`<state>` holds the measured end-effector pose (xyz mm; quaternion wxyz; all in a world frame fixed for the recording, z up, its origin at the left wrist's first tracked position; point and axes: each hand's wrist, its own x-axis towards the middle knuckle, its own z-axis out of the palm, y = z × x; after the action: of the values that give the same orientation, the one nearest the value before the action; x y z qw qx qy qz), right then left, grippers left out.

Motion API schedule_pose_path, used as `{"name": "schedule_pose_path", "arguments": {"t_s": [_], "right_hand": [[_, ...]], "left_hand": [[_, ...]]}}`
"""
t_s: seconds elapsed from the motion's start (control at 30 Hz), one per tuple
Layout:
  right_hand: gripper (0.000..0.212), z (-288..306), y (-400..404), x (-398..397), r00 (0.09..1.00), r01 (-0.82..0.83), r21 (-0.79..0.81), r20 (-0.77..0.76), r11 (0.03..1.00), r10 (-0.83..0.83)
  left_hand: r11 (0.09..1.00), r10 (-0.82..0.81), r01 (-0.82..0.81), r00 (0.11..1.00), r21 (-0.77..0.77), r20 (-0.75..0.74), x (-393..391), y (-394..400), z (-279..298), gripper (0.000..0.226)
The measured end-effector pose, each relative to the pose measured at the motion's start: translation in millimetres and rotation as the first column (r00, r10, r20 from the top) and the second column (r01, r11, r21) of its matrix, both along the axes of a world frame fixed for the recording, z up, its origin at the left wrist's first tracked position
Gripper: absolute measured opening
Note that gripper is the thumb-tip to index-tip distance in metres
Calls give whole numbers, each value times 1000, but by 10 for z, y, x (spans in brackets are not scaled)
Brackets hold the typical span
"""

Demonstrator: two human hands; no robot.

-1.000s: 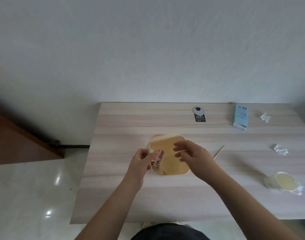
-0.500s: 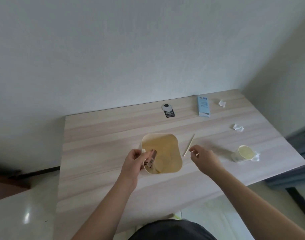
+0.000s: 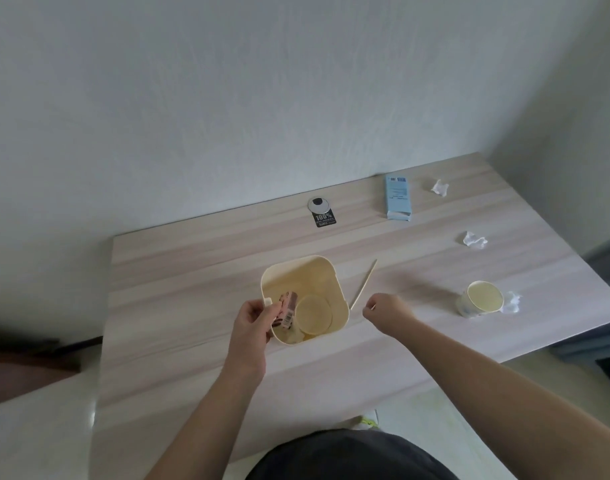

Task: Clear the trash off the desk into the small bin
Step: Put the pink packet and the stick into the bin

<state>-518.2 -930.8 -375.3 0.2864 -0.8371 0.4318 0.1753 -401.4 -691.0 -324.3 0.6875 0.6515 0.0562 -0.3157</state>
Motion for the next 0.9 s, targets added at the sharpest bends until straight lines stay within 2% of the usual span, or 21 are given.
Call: {"name": "schedule_pose_path", "arguments": {"t_s": [0.1, 0.17, 0.27, 0.33, 0.43, 0.6, 0.77, 0.9], "right_hand": [[38, -156, -135, 93, 1000, 4, 19, 13, 1000, -4], [50, -230, -201, 179, 995, 83, 22, 52, 996, -84], [53, -311, -255, 318, 1000, 22, -19, -12, 1000, -22], [59, -377, -281, 375, 999, 46, -8, -17, 999, -47], [48, -456, -321, 405, 997, 74, -3, -17, 997, -74], [31, -565, -472, 339, 995, -96, -68, -47, 993, 93], [28, -548, -678, 145, 969, -235, -84, -95, 968, 227], [11, -378, -807, -4, 982, -176, -72, 49, 982, 180]], "left_hand": [[998, 46, -46, 999, 32, 2, -68, -107, -36, 9], [997, 67, -67, 998, 45, 7, -129, -201, -33, 9], [992, 106, -106, 994, 73, 14, -222, -331, 2, 22], [988, 122, -123, 992, 95, 16, -262, -379, 29, 30], [981, 156, -159, 987, 113, 32, -308, -393, 7, 26], [962, 246, -245, 969, 118, 10, -348, -470, 31, 20], [958, 257, -255, 966, 135, 1, -385, -633, 16, 5], [960, 238, -236, 971, 153, 10, -441, -769, 9, 4]]}}
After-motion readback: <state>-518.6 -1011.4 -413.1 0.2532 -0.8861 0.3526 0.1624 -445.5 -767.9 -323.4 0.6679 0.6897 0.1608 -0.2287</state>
